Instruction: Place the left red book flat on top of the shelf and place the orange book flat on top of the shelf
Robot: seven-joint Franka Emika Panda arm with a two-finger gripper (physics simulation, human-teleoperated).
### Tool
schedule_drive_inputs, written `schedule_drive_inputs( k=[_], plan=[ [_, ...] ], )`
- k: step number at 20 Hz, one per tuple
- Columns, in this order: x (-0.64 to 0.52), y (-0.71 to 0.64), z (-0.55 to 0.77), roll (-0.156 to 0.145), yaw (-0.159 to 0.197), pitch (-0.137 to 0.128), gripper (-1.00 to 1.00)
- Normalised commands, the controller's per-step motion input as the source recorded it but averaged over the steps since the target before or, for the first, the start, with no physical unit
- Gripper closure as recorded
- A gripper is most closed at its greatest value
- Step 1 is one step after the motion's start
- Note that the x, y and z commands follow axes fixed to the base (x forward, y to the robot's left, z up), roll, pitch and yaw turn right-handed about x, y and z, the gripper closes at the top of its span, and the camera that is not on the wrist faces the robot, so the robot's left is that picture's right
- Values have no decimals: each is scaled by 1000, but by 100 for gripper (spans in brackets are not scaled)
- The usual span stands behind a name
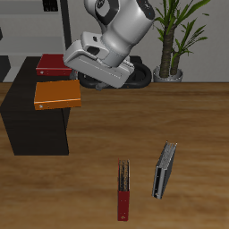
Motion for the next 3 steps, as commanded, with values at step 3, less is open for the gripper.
schedule_drive_inputs(
  k=[3],
  plan=[
    [-99,407,-39,100,7,-42,-100]
  ],
)
